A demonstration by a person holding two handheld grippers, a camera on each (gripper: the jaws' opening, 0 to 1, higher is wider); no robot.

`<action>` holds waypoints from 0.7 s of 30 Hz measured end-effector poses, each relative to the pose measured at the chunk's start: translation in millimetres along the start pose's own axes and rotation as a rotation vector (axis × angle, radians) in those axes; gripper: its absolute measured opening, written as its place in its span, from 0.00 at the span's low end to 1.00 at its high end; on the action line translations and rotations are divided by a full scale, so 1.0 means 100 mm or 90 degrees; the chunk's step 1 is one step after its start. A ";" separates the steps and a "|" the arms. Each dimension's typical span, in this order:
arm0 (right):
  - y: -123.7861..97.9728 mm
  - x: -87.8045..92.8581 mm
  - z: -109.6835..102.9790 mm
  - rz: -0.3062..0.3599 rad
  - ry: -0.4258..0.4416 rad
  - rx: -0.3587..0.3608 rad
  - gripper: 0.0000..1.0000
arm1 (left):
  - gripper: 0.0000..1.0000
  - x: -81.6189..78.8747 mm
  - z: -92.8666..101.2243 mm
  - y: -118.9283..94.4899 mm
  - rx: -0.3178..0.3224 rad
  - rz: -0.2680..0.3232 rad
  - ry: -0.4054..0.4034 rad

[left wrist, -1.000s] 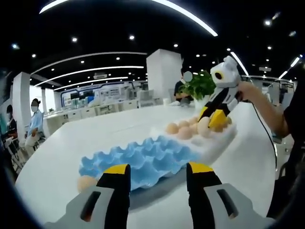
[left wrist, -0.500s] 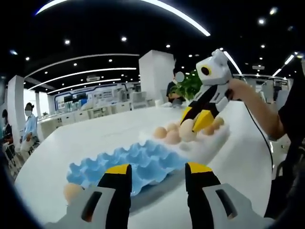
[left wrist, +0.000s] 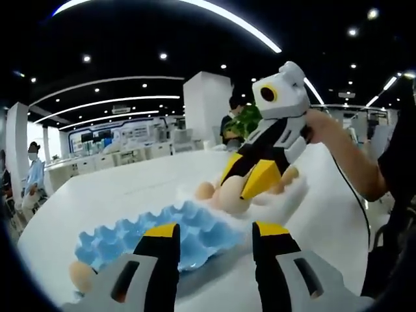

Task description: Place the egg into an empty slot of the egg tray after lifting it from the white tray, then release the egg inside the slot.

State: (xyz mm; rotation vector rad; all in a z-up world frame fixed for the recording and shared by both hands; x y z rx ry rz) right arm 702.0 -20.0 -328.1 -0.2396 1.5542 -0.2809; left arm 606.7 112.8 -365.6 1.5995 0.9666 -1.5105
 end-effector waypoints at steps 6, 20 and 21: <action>0.04 0.01 0.00 -0.002 0.005 -0.005 0.25 | 0.45 0.01 0.07 0.10 0.018 0.002 -0.005; 0.15 -0.02 -0.08 -0.004 0.000 -0.029 0.25 | 0.41 0.00 0.17 0.29 0.033 0.013 -0.017; 0.15 -0.01 -0.08 -0.004 0.000 -0.029 0.25 | 0.38 0.00 0.17 0.28 0.033 0.015 -0.019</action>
Point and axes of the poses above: the point that each gripper's makers call its tool centre point, and the gripper's own axes: y roughly forward along the fingers, z roughly to its right, x roughly out of its underside, the point moved 8 cm from there along -y, roughly backward along the fingers, and after that the axes turned 12 degrees about z, right-handed, at the moved point
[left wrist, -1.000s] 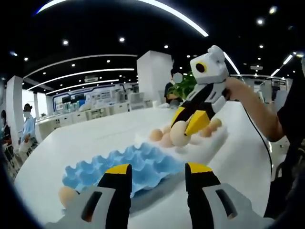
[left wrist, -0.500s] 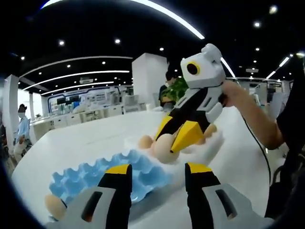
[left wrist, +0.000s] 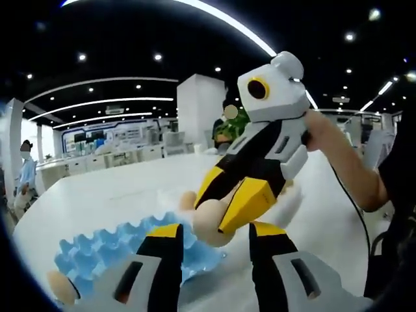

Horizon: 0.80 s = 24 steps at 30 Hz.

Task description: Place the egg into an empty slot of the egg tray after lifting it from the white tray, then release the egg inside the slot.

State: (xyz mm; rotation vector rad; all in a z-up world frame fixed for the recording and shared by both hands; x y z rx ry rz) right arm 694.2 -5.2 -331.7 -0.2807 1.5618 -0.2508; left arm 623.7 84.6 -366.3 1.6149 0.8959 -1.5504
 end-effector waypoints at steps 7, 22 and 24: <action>-0.01 0.02 -0.01 -0.005 0.011 -0.004 0.25 | 0.27 0.01 0.02 -0.02 0.002 -0.003 -0.001; -0.04 -0.02 0.01 0.015 -0.039 -0.007 0.25 | 0.20 -0.02 0.00 -0.03 0.008 0.003 -0.012; -0.04 -0.02 0.03 0.014 -0.038 0.000 0.24 | 0.20 0.01 -0.04 0.03 0.009 0.014 -0.004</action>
Point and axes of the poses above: the point that each gripper's makers call its tool centre point, and the gripper's own axes: y roughly forward along the fingers, z roughly to its right, x roughly out of its underside, the point moved 8 cm from there along -y, roughly backward along the fingers, and after that the axes turned 12 degrees about z, right-handed, at the moved point
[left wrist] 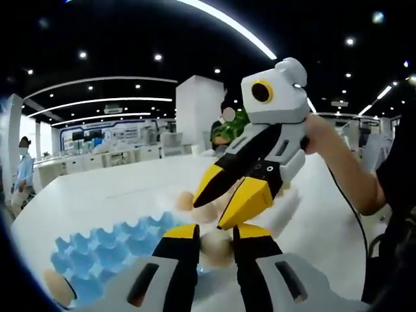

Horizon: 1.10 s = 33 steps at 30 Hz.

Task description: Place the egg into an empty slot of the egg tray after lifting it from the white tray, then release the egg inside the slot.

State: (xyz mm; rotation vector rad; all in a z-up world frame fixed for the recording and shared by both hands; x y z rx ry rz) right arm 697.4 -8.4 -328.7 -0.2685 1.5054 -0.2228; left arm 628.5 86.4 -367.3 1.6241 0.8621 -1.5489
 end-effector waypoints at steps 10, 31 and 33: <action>-0.06 0.23 -0.04 -0.051 0.001 -0.009 0.28 | 0.12 0.13 -0.14 0.07 0.005 -0.027 -0.033; 0.23 0.36 -0.09 -0.094 -0.032 -0.018 0.38 | 0.22 0.12 -0.19 -0.21 -0.035 -0.019 -0.040; 0.27 0.38 -0.09 -0.101 -0.033 -0.020 0.38 | 0.22 0.12 -0.20 -0.23 -0.032 -0.019 -0.040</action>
Point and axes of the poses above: the point that each gripper's makers call its tool centre point, and the gripper's own axes: y roughly forward along the fingers, z roughly to its right, x roughly out of its underside, the point moved 8 cm from there along -y, roughly backward along the fingers, and after that the axes turned 12 degrees about z, right-handed, at the moved point
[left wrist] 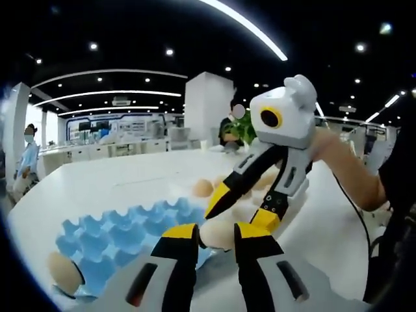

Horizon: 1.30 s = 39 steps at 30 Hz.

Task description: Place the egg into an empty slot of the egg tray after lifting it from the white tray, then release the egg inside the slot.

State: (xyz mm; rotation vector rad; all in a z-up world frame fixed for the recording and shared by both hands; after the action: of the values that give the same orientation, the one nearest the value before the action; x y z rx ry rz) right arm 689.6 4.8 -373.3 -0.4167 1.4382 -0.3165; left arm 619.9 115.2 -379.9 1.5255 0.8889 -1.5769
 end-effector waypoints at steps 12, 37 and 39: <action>0.13 0.06 0.13 -0.004 0.041 0.006 0.36 | 0.22 0.02 -0.03 -0.12 -0.006 0.008 -0.006; 0.11 -0.25 0.15 0.040 0.061 -0.002 0.35 | 0.23 0.04 -0.05 -0.39 -0.012 0.006 -0.009; 0.14 -0.29 0.14 0.042 0.057 -0.004 0.35 | 0.23 0.04 -0.07 -0.43 -0.018 0.009 -0.010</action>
State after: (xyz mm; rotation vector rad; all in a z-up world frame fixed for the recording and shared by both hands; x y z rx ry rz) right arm 699.6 31.6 -353.2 -0.3633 1.5378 -0.2804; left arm 585.1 141.5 -385.5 1.4953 0.8869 -1.5584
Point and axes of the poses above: the point that each gripper's makers call its tool centre point, and the gripper's own axes: y roughly forward along the fingers, z roughly to its right, x roughly out of its underside, the point moved 8 cm from there along -y, roughly backward along the fingers, and after that the axes turned 12 degrees about z, right-handed, at the moved point
